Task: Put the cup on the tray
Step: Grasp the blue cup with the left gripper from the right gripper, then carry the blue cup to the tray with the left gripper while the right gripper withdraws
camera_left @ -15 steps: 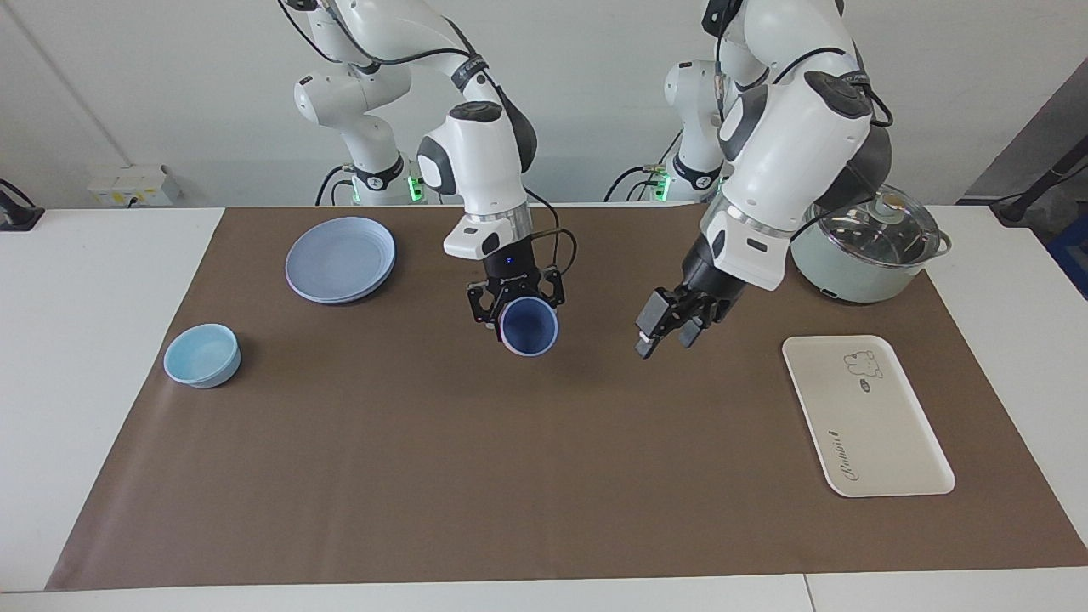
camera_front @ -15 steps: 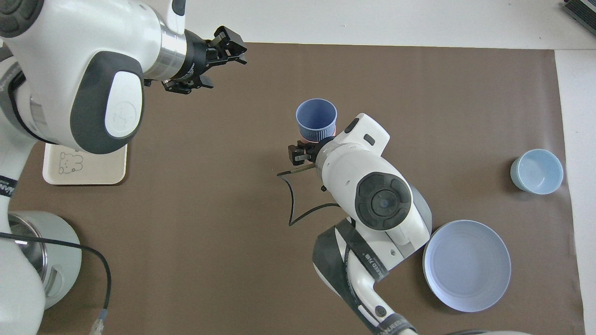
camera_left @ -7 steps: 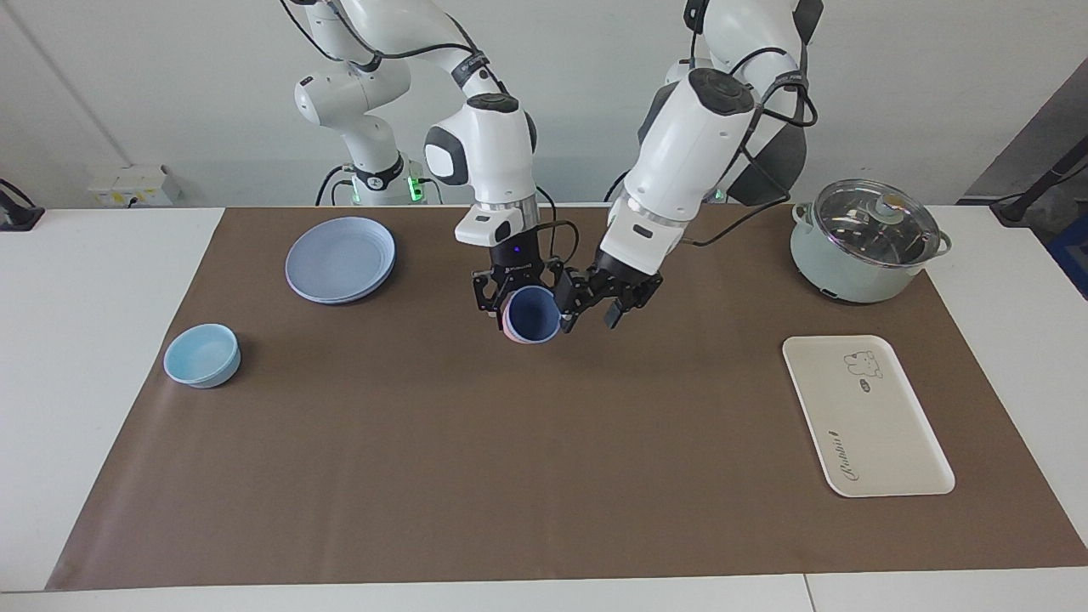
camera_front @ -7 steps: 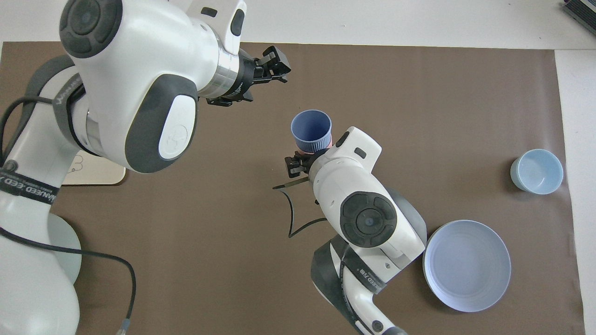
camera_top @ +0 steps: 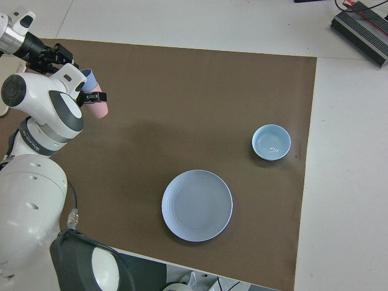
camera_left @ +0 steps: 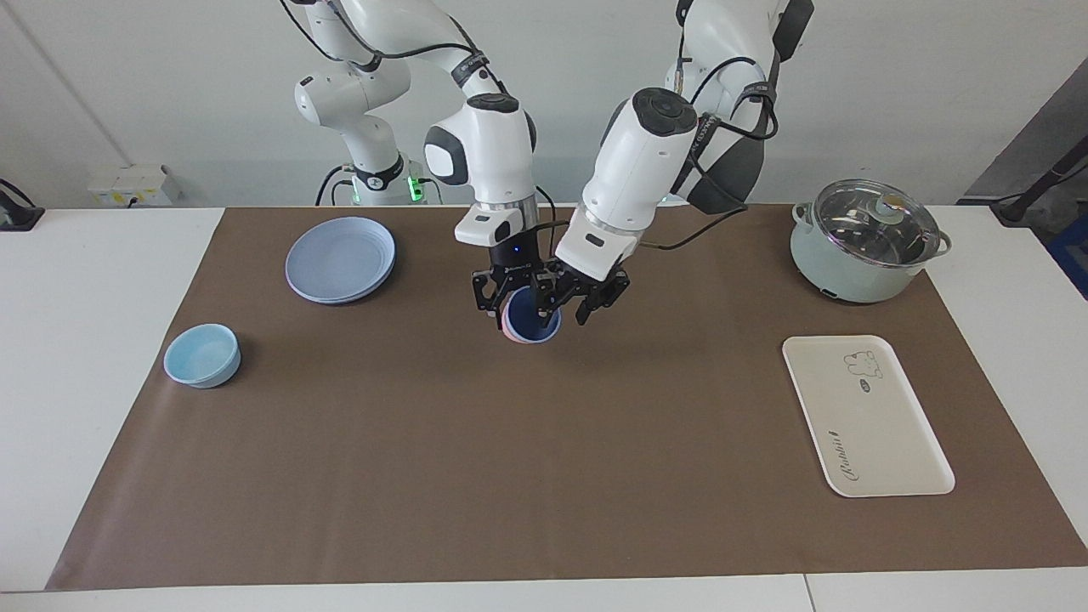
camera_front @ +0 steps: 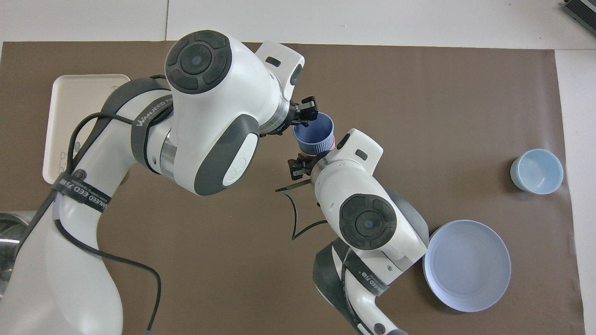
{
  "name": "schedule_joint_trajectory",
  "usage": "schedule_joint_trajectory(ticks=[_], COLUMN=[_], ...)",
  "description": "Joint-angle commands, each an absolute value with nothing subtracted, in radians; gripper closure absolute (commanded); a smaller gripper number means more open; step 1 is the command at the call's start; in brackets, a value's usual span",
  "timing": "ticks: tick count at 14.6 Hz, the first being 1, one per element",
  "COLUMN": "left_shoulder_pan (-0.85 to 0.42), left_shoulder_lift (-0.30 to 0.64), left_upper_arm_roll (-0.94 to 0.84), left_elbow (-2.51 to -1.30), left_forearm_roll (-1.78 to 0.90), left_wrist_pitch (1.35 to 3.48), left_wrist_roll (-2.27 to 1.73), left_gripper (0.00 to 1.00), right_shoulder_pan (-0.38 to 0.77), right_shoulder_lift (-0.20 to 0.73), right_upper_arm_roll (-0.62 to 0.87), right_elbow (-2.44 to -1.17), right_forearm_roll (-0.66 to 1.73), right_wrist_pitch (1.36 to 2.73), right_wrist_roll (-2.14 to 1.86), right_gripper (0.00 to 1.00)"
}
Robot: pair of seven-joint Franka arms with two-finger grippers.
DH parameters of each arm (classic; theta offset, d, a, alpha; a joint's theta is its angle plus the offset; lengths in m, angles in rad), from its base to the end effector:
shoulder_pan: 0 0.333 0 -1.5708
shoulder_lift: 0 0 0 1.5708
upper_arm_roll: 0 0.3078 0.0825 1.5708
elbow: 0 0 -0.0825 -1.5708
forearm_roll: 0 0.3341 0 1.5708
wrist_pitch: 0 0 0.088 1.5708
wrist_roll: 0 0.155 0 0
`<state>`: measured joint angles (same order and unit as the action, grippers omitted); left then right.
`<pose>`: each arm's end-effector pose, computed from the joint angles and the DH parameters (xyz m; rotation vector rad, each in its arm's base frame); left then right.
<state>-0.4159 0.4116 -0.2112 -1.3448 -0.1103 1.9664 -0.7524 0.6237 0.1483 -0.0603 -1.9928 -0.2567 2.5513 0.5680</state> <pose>0.5407 -0.3780 0.4748 2.8450 0.2613 0.0704 0.5047 0.3161 0.4078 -2.9976 -0.2735 -0.6843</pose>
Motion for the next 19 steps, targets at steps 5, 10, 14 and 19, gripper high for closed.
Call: schedule_joint_trajectory(ticks=[5, 10, 14, 19], left_shoulder_pan=[-0.433, -0.430, -0.417, -0.410], left_shoulder_lift=[0.390, 0.391, 0.403, 0.426], left_upper_arm_roll=[-0.206, -0.204, -0.204, -0.184], left_elbow=[-1.384, -1.373, -1.316, -1.229], left_forearm_roll=[-0.110, -0.143, -0.155, -0.166], left_wrist_pitch=[1.925, 1.919, 1.849, 1.790], left_wrist_roll=[-0.758, -0.758, -0.759, -0.762], left_gripper=[0.81, 1.00, 1.00, 1.00], right_shoulder_pan=[0.621, 0.621, 0.621, 0.620], right_shoulder_lift=[0.117, 0.117, 0.117, 0.117], right_upper_arm_roll=[-0.058, -0.058, -0.058, -0.058], right_elbow=[-2.016, -2.016, -2.016, -2.016], right_forearm_roll=[-0.288, -0.290, -0.296, -0.296], right_wrist_pitch=[2.540, 2.542, 2.542, 2.543], right_wrist_roll=[0.595, 0.594, 0.594, 0.588], right_gripper=[1.00, 1.00, 1.00, 1.00])
